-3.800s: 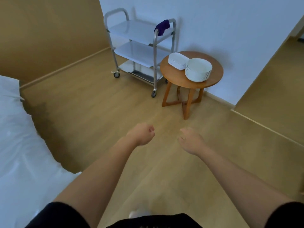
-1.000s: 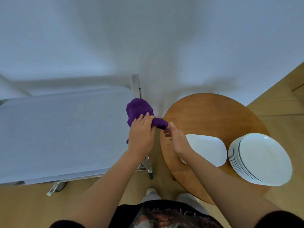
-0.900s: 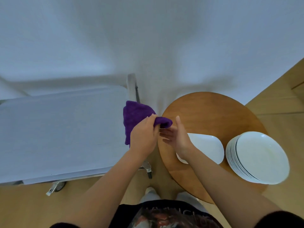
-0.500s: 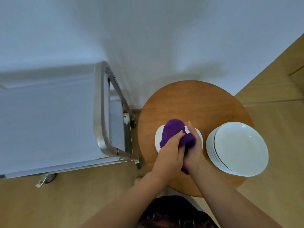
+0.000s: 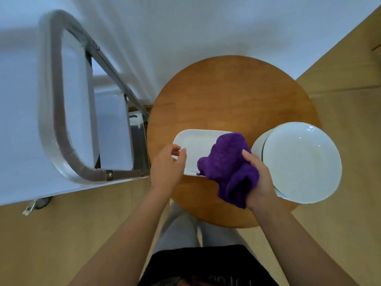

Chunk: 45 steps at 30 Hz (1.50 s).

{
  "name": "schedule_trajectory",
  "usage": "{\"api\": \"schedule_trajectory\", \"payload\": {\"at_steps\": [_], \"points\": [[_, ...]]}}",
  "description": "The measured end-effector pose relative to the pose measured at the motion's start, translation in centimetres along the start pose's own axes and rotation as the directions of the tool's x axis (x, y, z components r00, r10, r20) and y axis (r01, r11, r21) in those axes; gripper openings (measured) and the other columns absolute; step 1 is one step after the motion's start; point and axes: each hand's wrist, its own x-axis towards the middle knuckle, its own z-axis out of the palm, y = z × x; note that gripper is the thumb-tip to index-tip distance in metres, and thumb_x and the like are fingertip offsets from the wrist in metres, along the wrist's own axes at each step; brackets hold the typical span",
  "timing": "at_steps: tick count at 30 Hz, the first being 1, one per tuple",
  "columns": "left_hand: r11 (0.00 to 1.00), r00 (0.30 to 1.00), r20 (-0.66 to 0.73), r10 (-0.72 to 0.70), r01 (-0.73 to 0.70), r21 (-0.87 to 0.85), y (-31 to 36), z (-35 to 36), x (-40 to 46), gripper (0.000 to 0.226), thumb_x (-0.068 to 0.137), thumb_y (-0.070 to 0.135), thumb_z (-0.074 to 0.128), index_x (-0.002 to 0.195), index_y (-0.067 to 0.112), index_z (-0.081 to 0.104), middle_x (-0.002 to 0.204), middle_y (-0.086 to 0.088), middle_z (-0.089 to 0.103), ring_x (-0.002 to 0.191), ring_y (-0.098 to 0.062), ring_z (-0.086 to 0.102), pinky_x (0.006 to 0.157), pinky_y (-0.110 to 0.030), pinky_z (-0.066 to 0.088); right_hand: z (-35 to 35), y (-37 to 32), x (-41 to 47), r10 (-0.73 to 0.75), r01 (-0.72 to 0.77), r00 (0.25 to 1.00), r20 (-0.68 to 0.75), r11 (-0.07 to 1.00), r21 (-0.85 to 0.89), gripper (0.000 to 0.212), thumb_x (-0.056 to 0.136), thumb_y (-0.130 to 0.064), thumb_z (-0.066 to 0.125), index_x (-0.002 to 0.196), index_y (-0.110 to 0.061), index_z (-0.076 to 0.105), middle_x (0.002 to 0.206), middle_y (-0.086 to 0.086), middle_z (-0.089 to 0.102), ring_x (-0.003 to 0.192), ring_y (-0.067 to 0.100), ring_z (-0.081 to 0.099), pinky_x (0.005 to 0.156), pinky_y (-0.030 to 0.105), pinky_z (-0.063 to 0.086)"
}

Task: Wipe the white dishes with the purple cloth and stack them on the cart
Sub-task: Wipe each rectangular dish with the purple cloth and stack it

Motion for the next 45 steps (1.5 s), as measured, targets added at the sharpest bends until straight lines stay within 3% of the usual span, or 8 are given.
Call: {"api": "schedule_trajectory", "payload": {"at_steps": [5, 12, 15, 21, 25, 33, 39, 45], "points": [[0.982, 0.982, 0.039, -0.186, 0.185, 0.046, -4.0, 2.0, 2.9, 0.038, 0.093, 0.036, 0.056, 0.125, 0.014, 0.053, 0.122, -0.006, 0.057, 0.103, -0.019, 0.056, 0.083, -0.028, 0.043, -0.2, 0.9, 0.7, -0.118, 0.117, 0.984, -0.133, 0.993, -0.014, 0.022, 0.077, -0.028, 0.067, 0.098, -0.021, 0.063, 0.080, -0.003, 0.073, 0.087, 0.021, 0.066, 0.073, 0.033, 0.053], [0.982, 0.982, 0.021, -0.190, 0.190, -0.013, -4.7, 3.3, 3.4, 0.026, 0.095, 0.033, 0.053, 0.108, 0.013, 0.063, 0.108, -0.006, 0.056, 0.098, -0.022, 0.057, 0.084, -0.038, 0.053, 0.4, 2.1, 1.6, -0.171, 0.167, 0.971, -0.168, 0.985, -0.038, 0.027, 0.076, -0.029, 0.067, 0.102, -0.019, 0.062, 0.084, -0.001, 0.071, 0.088, 0.022, 0.064, 0.084, 0.039, 0.050], [0.969, 0.973, 0.000, -0.230, 0.229, -0.096, -4.5, 3.5, 3.1, 0.031, 0.096, 0.031, 0.053, 0.121, 0.014, 0.060, 0.114, -0.001, 0.052, 0.106, -0.022, 0.055, 0.089, -0.039, 0.052, 1.0, 2.4, 1.7, -0.156, 0.153, 0.974, -0.166, 0.988, -0.030, 0.037, 0.073, -0.030, 0.068, 0.107, -0.019, 0.060, 0.091, 0.000, 0.068, 0.091, 0.022, 0.064, 0.083, 0.037, 0.051], [0.963, 0.974, -0.067, -0.215, 0.200, -0.180, -3.8, 3.5, 3.1, 0.038, 0.097, 0.029, 0.051, 0.131, 0.014, 0.054, 0.117, -0.001, 0.046, 0.112, -0.021, 0.051, 0.093, -0.043, 0.051, 1.6, 2.7, 2.0, -0.206, 0.190, 0.954, -0.219, 0.978, -0.091, 0.019, 0.083, -0.025, 0.064, 0.102, -0.019, 0.061, 0.085, -0.002, 0.068, 0.084, 0.019, 0.065, 0.068, 0.030, 0.054], [0.968, 0.975, -0.069, -0.212, 0.199, -0.155, -3.9, 3.7, 2.9, 0.040, 0.099, 0.029, 0.047, 0.137, 0.017, 0.048, 0.104, 0.000, 0.041, 0.100, -0.015, 0.049, 0.086, -0.028, 0.047, 1.6, 2.7, 2.0, -0.207, 0.185, 0.946, -0.248, 0.977, -0.111, 0.025, 0.083, -0.026, 0.065, 0.106, -0.018, 0.061, 0.090, 0.000, 0.067, 0.085, 0.020, 0.064, 0.062, 0.027, 0.052], [0.977, 0.974, -0.096, -0.206, 0.201, -0.065, -4.2, 3.8, 2.4, 0.038, 0.100, 0.028, 0.045, 0.134, 0.014, 0.052, 0.097, -0.002, 0.045, 0.088, -0.013, 0.050, 0.070, -0.021, 0.040, 1.2, 2.8, 1.8, -0.207, 0.176, 0.941, -0.268, 0.975, -0.134, 0.027, 0.084, -0.026, 0.063, 0.109, -0.017, 0.059, 0.091, 0.000, 0.065, 0.083, 0.019, 0.063, 0.053, 0.022, 0.050], [0.964, 0.952, -0.154, -0.263, 0.254, -0.077, -3.3, 3.9, 2.4, 0.023, 0.097, 0.023, 0.052, 0.110, 0.007, 0.060, 0.102, -0.003, 0.042, 0.089, -0.013, 0.048, 0.065, -0.013, 0.036, 0.9, 2.6, 1.7, -0.209, 0.174, 0.943, -0.258, 0.973, -0.154, 0.025, 0.085, -0.026, 0.063, 0.108, -0.019, 0.058, 0.091, 0.000, 0.064, 0.083, 0.019, 0.063, 0.054, 0.022, 0.050], [0.964, 0.952, -0.149, -0.267, 0.264, -0.044, -3.2, 3.9, 2.4, 0.022, 0.098, 0.022, 0.050, 0.102, 0.006, 0.064, 0.103, -0.009, 0.050, 0.090, -0.018, 0.054, 0.077, -0.024, 0.047, 0.8, 2.6, 1.9, -0.210, 0.166, 0.945, -0.252, 0.969, -0.185, 0.021, 0.085, -0.027, 0.063, 0.104, -0.022, 0.059, 0.088, -0.002, 0.066, 0.081, 0.018, 0.064, 0.054, 0.023, 0.050]]}}
